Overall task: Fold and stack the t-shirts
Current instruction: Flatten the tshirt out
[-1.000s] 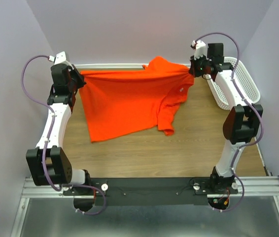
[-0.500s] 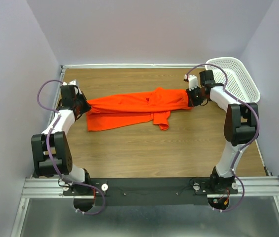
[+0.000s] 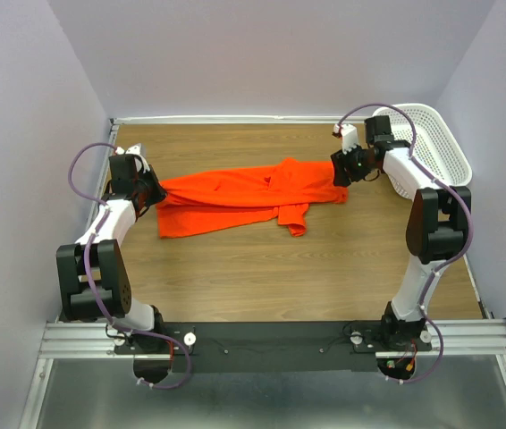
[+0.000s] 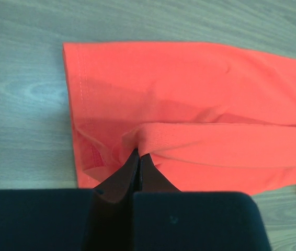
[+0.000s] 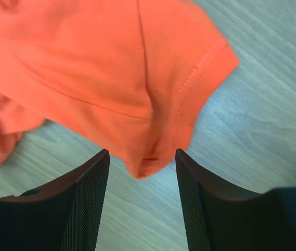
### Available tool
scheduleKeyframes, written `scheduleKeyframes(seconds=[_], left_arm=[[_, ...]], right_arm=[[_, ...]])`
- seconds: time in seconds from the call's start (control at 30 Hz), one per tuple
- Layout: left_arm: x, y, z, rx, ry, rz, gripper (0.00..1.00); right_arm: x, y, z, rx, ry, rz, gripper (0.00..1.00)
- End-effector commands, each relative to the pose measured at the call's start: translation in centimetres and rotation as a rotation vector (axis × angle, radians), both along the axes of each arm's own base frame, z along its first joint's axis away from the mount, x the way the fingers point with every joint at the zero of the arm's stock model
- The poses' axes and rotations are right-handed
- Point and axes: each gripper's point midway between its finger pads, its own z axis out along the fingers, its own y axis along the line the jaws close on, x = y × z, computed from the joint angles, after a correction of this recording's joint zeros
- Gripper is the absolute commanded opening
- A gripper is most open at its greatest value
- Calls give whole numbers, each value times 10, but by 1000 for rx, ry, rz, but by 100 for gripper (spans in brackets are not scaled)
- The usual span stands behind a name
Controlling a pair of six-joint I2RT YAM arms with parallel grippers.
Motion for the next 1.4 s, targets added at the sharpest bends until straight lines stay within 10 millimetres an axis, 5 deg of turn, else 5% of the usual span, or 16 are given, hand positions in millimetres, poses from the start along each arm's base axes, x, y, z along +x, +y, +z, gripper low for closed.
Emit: scheduleKeyframes(seconds=[0.0,0.07,0.13,0.17,0.23,0.43,0.7,0.8,0.87,0.97,1.17,1.37], left_arm=[[-11,-10,-5,1,6,-55,0],[-13,-8,-4,12,4,-49,0],[-15,-10,-6,12,8,-55,0],[-15,-11,-5,12,6,-61,0],[-15,-12,-6,10,7,-65,0],[-16,-15,-2,16,-5,-76,0],[-16,-19,3,7,-18,-90,0],[-15,-21,5,4,-25,-98,0],[-16,-21,7,5,-30,-98,0],[-16,-21,8,7,-34,-99,0],[-16,-23,13,6,-47,-107,0],[-19,-29,20,2,-73,-120,0]], right_arm=[[1,32,21,158,30,62,62],[18,50,42,232,0,85,62],[27,68,24,268,71,67,62],[42,74,34,275,44,64,62],[49,87,2,274,130,37,62],[64,112,-22,271,182,31,61],[66,104,-51,170,204,-41,60],[51,104,-62,177,250,-19,40],[42,104,-61,186,264,-1,12],[42,101,-35,176,206,16,1],[30,87,38,138,44,28,1],[-9,79,58,133,20,59,1]])
